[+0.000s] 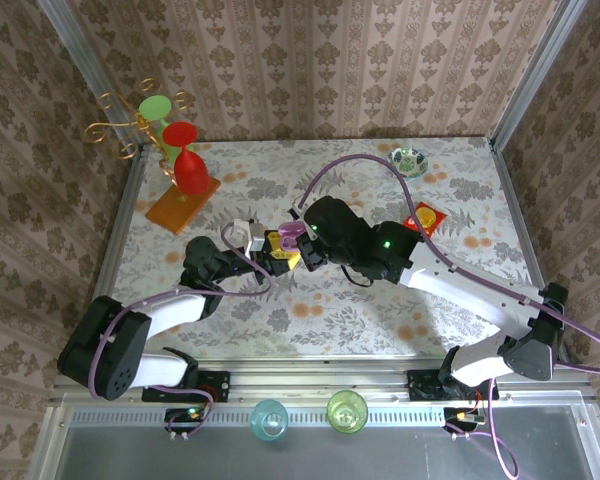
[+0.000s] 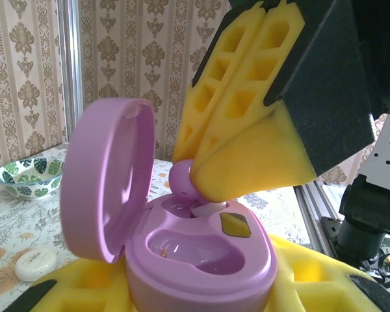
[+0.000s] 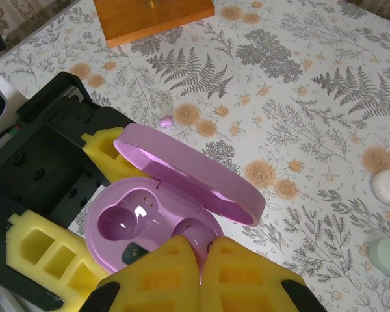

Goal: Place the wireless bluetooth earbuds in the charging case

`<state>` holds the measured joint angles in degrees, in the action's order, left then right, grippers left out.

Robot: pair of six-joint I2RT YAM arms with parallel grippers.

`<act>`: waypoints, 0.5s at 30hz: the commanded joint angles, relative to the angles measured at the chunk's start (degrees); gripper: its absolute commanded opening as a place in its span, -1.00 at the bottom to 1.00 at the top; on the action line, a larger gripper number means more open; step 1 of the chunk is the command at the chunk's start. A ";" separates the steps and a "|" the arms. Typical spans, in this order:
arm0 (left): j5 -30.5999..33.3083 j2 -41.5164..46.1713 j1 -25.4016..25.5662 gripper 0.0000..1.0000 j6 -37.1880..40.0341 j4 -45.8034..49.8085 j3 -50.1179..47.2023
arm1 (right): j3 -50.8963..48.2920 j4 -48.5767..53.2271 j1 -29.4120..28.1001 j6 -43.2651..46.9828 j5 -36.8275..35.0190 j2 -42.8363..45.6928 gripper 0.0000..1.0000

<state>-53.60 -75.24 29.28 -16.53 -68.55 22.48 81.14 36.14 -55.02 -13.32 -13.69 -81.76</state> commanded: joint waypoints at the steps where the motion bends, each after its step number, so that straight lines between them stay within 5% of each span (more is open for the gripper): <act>1: -0.67 1.33 0.43 -0.56 -1.17 -2.26 0.93 | -1.65 0.86 -0.29 1.33 0.16 1.25 -1.00; 9: -0.92 0.71 0.43 -0.56 -1.53 -2.99 1.22 | -1.69 -1.52 -0.26 0.25 3.05 1.60 -0.83; 15: -0.94 0.45 0.43 -0.56 -1.32 -3.17 1.16 | -1.12 -1.63 -0.08 -1.06 2.22 1.60 -0.47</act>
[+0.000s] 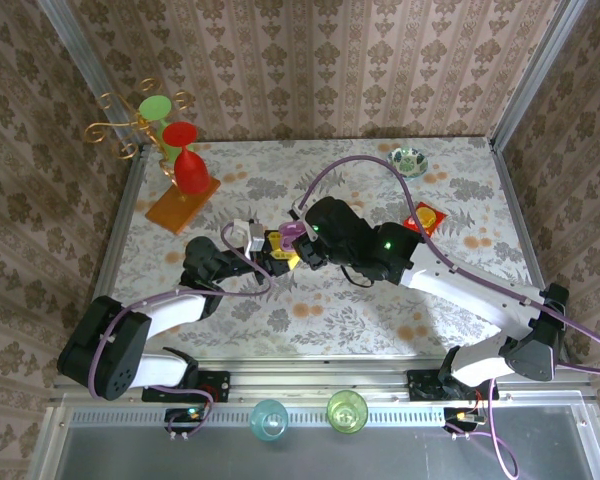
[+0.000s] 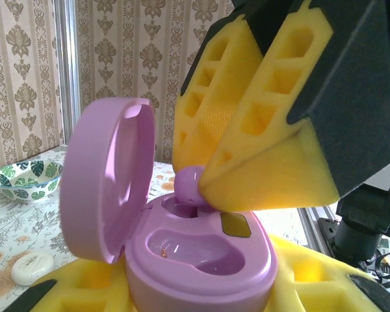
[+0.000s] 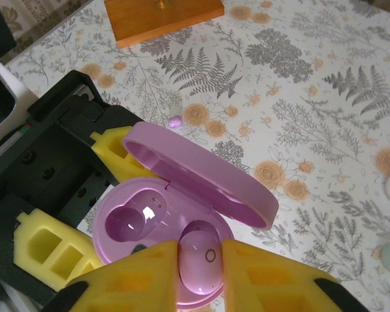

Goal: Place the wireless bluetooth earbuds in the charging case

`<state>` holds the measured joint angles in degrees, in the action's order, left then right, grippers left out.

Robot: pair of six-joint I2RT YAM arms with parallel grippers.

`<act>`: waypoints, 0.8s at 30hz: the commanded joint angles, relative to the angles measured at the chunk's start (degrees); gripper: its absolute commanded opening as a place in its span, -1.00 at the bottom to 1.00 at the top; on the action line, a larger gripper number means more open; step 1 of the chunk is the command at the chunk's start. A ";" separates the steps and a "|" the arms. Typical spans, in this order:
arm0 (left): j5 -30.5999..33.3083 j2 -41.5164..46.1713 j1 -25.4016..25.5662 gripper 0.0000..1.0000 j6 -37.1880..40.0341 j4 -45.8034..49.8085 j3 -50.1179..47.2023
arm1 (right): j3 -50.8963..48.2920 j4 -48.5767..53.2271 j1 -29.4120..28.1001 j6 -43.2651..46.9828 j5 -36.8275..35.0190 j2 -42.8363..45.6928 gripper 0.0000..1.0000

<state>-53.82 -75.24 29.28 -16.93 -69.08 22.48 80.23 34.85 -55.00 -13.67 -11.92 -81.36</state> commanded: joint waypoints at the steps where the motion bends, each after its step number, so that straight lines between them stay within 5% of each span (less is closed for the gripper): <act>1: -0.75 0.32 0.43 -0.56 -0.74 -2.64 1.08 | -0.32 -0.53 -0.07 -1.06 0.34 3.06 -0.42; 16: -1.90 -0.35 -0.06 -0.56 2.27 -3.52 0.42 | -6.93 -6.30 4.90 -9.63 7.61 8.86 -0.28; 24: -2.25 3.79 -5.02 -0.56 1.76 -2.87 -1.88 | -24.16 -19.11 9.70 -19.02 8.02 17.80 -0.04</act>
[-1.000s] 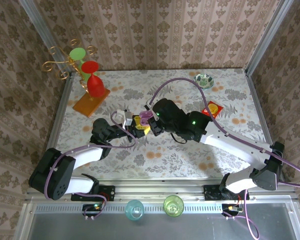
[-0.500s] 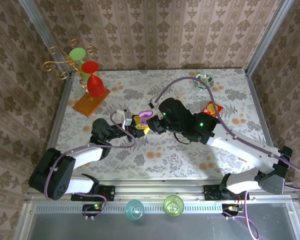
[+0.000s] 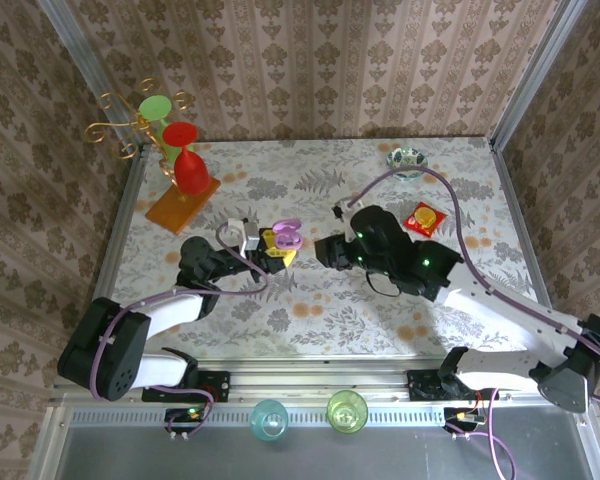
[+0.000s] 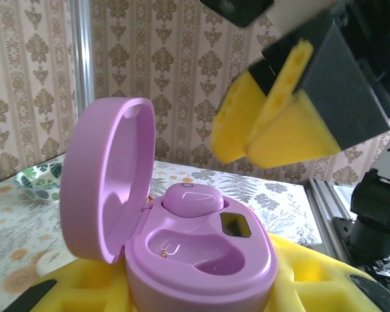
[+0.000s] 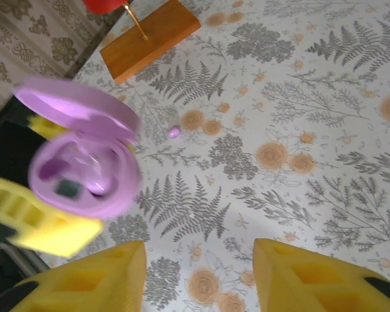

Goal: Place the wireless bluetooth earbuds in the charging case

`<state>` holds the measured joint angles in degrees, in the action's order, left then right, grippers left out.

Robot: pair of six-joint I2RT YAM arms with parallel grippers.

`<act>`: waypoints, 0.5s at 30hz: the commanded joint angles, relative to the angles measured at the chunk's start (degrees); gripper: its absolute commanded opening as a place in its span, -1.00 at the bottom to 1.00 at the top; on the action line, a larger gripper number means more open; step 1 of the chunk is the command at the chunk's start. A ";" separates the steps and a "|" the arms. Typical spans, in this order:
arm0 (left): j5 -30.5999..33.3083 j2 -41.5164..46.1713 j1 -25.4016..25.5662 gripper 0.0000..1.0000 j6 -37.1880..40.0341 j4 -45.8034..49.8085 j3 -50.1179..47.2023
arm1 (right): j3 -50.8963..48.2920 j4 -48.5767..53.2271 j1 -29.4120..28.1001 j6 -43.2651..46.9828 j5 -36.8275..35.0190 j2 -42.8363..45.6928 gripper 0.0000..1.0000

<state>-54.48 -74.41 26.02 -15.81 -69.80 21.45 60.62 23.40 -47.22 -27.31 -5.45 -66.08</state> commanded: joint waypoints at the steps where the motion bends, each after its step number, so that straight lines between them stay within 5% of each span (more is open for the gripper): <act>1: -1.60 3.93 -2.20 -0.56 0.66 -1.45 -1.10 | -5.50 -8.61 3.00 -6.45 2.45 2.59 -0.04; 15: 3.92 26.33 -3.00 -0.56 8.65 23.84 -0.72 | 7.10 -16.62 2.49 -4.56 8.23 -30.69 -0.03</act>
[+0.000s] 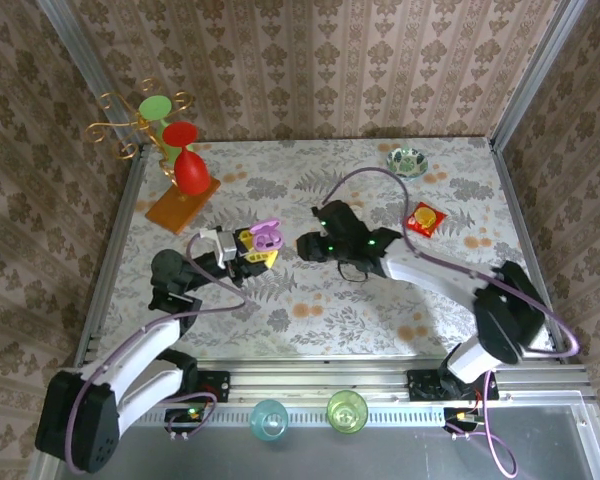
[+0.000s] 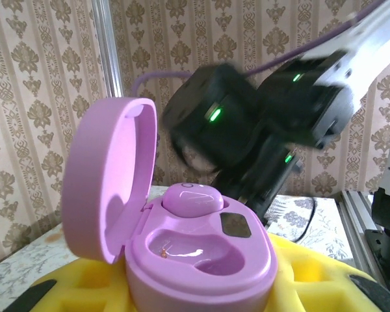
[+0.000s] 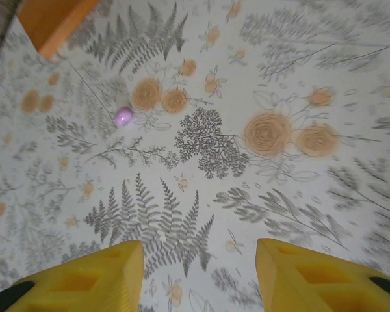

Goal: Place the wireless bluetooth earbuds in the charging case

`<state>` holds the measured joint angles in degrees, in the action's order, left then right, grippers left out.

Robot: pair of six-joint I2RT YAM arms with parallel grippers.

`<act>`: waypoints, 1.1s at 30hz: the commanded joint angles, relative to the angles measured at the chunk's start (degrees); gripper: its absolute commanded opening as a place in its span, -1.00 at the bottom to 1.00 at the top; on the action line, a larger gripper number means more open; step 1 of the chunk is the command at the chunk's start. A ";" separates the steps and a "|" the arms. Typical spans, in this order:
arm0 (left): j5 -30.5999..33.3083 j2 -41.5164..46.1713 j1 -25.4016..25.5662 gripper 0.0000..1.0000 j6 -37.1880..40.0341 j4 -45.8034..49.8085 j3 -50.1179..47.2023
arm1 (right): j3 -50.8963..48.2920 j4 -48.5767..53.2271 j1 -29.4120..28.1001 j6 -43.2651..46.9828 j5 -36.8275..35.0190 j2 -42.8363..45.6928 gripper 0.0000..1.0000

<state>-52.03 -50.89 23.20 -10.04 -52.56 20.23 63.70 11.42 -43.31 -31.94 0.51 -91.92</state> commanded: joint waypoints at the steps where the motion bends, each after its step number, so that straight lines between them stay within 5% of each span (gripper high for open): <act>1: 1.54 3.72 -0.19 -0.56 3.09 7.73 0.80 | 6.00 -4.88 -1.90 0.36 2.30 -7.51 -0.02; 9: 1.11 7.42 0.09 -0.56 3.06 11.84 2.97 | 26.02 -2.19 -6.77 4.28 0.25 -29.23 -0.01; 23: -0.09 9.83 0.16 -0.55 2.87 14.60 4.21 | 55.71 14.91 -9.80 7.62 -12.84 -50.77 -0.03; 33: -0.03 9.94 0.18 -0.55 3.14 14.58 3.88 | 63.61 21.95 -9.99 9.09 -11.85 -55.45 -0.50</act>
<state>-51.22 -41.87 23.20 -7.68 -38.48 22.90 125.25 28.88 -52.82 -23.64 -10.35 -146.26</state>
